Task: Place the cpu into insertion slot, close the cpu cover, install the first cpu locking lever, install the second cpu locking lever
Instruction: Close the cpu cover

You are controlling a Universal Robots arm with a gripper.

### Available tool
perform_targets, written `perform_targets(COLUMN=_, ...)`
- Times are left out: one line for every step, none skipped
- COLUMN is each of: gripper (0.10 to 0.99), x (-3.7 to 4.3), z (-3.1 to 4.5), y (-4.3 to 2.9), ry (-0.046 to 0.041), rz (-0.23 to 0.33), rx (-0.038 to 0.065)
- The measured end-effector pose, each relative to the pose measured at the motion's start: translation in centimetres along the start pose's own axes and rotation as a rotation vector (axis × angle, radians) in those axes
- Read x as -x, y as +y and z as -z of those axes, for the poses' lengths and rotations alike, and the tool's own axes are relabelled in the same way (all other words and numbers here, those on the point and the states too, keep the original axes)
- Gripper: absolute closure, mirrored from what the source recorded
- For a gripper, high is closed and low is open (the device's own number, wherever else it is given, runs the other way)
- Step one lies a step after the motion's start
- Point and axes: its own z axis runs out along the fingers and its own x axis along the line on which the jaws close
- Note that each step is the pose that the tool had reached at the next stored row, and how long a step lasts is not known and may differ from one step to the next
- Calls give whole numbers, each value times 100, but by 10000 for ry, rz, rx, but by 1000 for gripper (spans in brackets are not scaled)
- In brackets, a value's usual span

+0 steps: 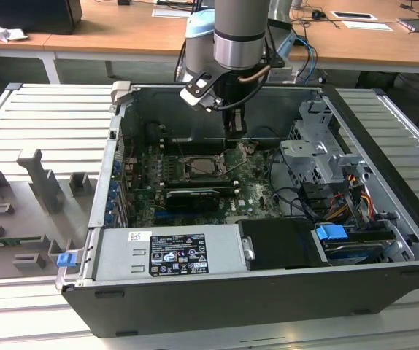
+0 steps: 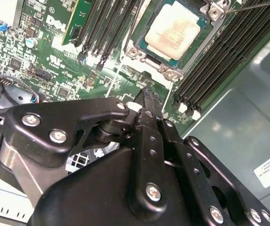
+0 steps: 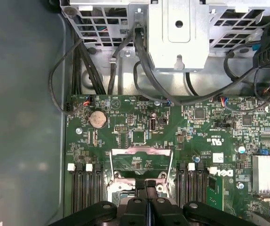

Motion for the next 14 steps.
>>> perform_targets(gripper=980, x=0, z=0, y=5, ry=0, rz=0, rx=0)
perform_targets(gripper=980, x=0, z=-1, y=20, ry=0, rz=-1, rx=0)
perform_targets(gripper=980, x=0, z=-3, y=44, ry=-3, rz=0, rx=0)
perform_targets(gripper=980, x=0, z=-4, y=55, ry=-8, rz=0, rx=1)
perform_targets(gripper=980, x=0, z=-5, y=74, ry=-9, rz=0, rx=-1)
perform_targets(gripper=980, x=0, z=-6, y=94, ry=-10, rz=1, rx=-1)
perform_targets(gripper=980, x=0, z=-7, y=105, ry=-10, rz=1, rx=-2)
perform_targets(gripper=980, x=1, z=-9, y=144, ry=-10, rz=-1, rx=-5)
perform_targets(gripper=980, x=1, z=-13, y=212, ry=-9, rz=1, rx=-25)
perform_targets(gripper=980, x=1, z=-18, y=262, ry=-9, rz=-1, rx=-50)
perform_targets(gripper=980, x=1, z=-21, y=282, ry=-9, rz=1, rx=-56)
perform_targets(gripper=980, x=1, z=-27, y=295, ry=-9, rz=3, rx=-58)
perform_targets(gripper=980, x=1, z=-36, y=312, ry=-9, rz=10, rx=-59)
perform_targets(gripper=980, x=1, z=-42, y=327, ry=-8, rz=20, rx=-59)
